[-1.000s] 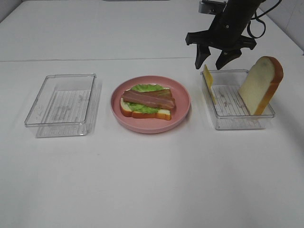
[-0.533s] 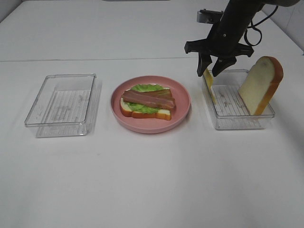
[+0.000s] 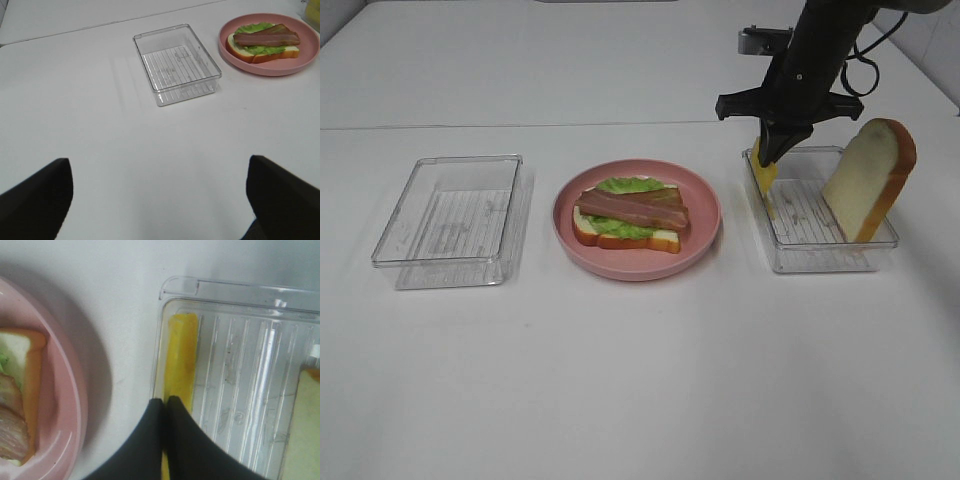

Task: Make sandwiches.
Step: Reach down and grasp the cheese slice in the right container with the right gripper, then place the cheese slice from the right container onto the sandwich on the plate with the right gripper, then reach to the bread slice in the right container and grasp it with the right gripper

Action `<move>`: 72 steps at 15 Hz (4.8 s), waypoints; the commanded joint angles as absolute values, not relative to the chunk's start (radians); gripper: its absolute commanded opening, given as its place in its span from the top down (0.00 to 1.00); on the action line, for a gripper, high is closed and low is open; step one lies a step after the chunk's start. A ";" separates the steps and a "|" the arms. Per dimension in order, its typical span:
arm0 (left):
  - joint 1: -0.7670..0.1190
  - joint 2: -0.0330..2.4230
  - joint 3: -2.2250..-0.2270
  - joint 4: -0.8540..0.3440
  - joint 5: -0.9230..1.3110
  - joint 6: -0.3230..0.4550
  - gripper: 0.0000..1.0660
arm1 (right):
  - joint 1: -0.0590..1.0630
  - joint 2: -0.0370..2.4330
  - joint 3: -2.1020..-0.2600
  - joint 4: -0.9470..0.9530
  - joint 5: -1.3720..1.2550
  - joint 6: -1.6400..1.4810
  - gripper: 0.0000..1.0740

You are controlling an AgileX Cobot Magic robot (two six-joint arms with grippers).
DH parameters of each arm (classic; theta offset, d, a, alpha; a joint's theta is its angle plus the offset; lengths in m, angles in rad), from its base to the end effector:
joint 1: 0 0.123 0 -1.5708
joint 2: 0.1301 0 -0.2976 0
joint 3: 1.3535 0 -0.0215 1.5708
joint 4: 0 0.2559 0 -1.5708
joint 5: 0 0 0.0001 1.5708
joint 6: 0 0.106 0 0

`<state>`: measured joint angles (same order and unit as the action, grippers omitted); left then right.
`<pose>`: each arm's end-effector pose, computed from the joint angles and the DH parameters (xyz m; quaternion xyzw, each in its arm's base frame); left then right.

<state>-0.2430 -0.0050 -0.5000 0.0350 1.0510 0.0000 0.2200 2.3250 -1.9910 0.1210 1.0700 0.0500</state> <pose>0.0008 0.0031 0.2738 0.1023 0.8431 -0.0466 0.5259 0.4955 0.1223 0.1680 -0.0621 0.9884 0.0728 0.1177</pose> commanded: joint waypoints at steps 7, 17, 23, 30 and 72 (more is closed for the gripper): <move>-0.245 -0.027 -0.499 0.034 1.046 -0.009 0.16 | 0.222 2.135 -1.997 0.316 1.150 -0.024 1.00; -0.245 -0.027 -0.499 0.034 1.046 -0.009 0.16 | 0.375 2.279 -1.996 0.711 1.078 -0.088 1.00; -0.245 -0.027 -0.499 0.034 1.046 -0.009 0.16 | 0.382 2.380 -1.996 0.712 1.014 -0.036 1.00; -0.245 -0.027 -0.499 0.034 1.046 -0.009 0.16 | 0.382 2.360 -1.997 0.454 1.010 0.088 0.93; -0.245 -0.027 -0.499 0.034 1.046 -0.009 0.16 | -0.025 2.175 -1.852 0.088 1.157 -0.016 1.00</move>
